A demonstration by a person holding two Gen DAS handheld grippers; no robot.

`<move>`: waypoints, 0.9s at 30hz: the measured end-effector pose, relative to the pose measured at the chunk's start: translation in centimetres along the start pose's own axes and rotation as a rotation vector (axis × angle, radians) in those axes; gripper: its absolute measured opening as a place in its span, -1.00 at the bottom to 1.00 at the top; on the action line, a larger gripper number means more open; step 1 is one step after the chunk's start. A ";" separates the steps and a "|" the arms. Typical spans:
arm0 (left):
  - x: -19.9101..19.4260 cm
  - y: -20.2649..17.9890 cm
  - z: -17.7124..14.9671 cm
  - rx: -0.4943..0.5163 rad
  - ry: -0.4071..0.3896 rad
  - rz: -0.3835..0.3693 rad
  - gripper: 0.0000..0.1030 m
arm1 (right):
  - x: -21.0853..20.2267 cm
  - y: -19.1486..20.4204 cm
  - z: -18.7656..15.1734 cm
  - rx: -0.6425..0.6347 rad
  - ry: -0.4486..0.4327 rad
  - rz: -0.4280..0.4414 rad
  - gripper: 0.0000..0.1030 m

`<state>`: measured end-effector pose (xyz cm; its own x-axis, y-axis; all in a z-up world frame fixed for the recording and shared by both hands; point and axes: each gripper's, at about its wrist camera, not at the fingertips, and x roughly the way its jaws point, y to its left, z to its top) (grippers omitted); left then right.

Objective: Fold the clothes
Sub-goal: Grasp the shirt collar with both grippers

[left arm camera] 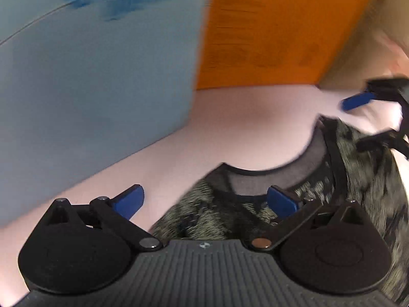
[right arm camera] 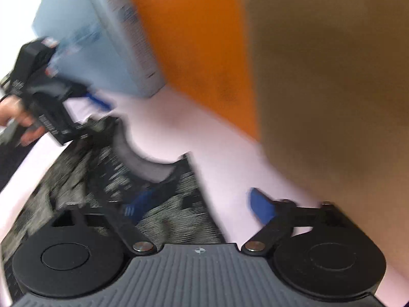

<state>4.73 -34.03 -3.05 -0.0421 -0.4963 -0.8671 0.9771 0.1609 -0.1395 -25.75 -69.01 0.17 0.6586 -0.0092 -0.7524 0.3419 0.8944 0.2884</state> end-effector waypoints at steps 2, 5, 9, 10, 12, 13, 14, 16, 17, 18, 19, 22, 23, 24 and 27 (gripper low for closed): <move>-0.1 -0.3 -0.2 0.022 -0.015 -0.062 0.98 | 0.5 0.3 0.0 -0.036 0.004 0.022 0.16; -0.2 -0.5 -0.1 0.049 -0.001 -0.076 0.88 | 0.4 0.3 0.1 -0.045 0.009 0.031 -0.06; -0.5 -0.1 0.4 0.039 0.009 -0.063 0.21 | 0.5 0.7 0.2 -0.100 0.034 0.024 -0.42; -0.6 0.1 0.6 0.027 0.014 -0.058 -0.23 | 0.6 0.9 0.2 -0.116 0.041 0.021 -0.49; -0.9 1.2 0.6 -0.011 0.049 -0.055 -0.76 | 0.6 1.0 0.3 -0.119 0.047 0.017 -0.65; -1.0 1.7 0.6 -0.029 0.077 -0.085 -0.92 | 0.6 1.0 0.3 -0.120 0.049 0.015 -0.72; -1.0 1.9 0.5 -0.038 0.102 -0.117 -0.92 | 0.6 1.1 0.3 -0.123 0.052 0.013 -0.75; -1.1 1.6 0.3 -0.014 0.113 -0.124 -0.92 | 0.7 1.4 0.3 -0.137 0.056 0.008 -0.78; -1.1 1.7 0.3 -0.023 0.114 -0.123 -0.92 | 0.7 1.5 0.4 -0.141 0.057 0.005 -0.87; -1.1 1.9 0.3 -0.052 0.111 -0.124 -0.93 | 0.7 1.5 0.4 -0.144 0.057 0.002 -0.91; -1.1 2.2 0.4 -0.086 0.106 -0.125 -0.93 | 0.7 1.5 0.4 -0.137 0.055 0.005 -0.93; -1.7 1.9 0.3 -0.089 0.092 -0.108 -0.93 | 0.1 1.5 0.2 -0.113 0.029 0.014 -0.95; -2.2 1.7 0.2 -0.086 0.082 -0.117 -0.93 | -0.2 1.5 0.2 -0.107 0.017 0.018 -0.96; -2.8 1.5 0.1 -0.083 0.070 -0.128 -0.93 | -0.6 1.7 0.1 -0.105 0.001 0.021 -0.96; -5.0 0.8 -0.3 -0.074 0.028 -0.153 -0.93 | -2.5 2.4 -0.1 -0.114 -0.048 0.037 -0.96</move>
<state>5.68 -31.18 1.08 -0.1964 -0.4960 -0.8458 0.9408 0.1476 -0.3051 -26.63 -66.77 2.76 0.7020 0.0059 -0.7122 0.2402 0.9394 0.2446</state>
